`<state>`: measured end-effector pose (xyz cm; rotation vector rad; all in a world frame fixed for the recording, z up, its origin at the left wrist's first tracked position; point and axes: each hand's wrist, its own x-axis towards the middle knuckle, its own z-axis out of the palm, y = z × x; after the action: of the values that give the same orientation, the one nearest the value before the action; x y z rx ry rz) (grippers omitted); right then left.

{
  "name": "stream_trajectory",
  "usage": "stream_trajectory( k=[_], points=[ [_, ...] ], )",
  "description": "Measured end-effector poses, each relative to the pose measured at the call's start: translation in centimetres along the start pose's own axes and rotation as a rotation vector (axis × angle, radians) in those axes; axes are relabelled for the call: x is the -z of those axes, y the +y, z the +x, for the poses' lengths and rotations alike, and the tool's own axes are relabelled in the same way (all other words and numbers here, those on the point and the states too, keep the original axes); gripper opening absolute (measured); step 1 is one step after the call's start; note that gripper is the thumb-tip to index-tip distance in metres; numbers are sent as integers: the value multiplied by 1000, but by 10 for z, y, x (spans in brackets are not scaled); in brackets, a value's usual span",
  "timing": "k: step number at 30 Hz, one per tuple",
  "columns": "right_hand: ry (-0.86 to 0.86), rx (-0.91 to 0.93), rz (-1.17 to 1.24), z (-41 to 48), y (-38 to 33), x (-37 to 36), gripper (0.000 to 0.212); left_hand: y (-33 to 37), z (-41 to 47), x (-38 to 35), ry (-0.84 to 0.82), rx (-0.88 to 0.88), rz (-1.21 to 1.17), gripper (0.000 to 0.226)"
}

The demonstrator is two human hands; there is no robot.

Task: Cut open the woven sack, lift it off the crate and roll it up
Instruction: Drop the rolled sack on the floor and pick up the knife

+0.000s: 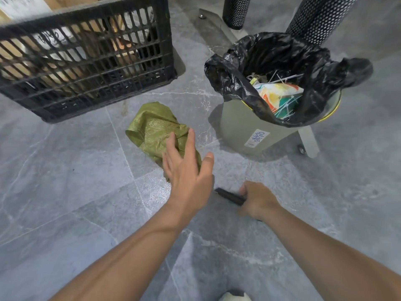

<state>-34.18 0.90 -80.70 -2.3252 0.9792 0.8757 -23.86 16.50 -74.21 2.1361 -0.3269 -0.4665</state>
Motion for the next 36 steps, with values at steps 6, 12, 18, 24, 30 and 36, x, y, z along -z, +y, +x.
stream_trajectory(
  k=[6,12,18,24,30,36],
  points=[
    [55,14,31,-2,6,-10,25,-4,1,3,-9,-4,10,84],
    [-34,148,458,-3,-5,-1,28,1,5,13,10,14,-6,81],
    [-41,228,914,1,-37,8,30,7,13,30,48,8,-18,84],
    [-8,336,1090,-9,-84,38,21,22,28,56,81,5,-60,75],
    [38,353,1119,-41,-133,84,12,53,36,104,109,31,-113,76],
    [16,261,1354,-120,-184,137,6,123,12,183,88,112,-165,68]
  ],
)
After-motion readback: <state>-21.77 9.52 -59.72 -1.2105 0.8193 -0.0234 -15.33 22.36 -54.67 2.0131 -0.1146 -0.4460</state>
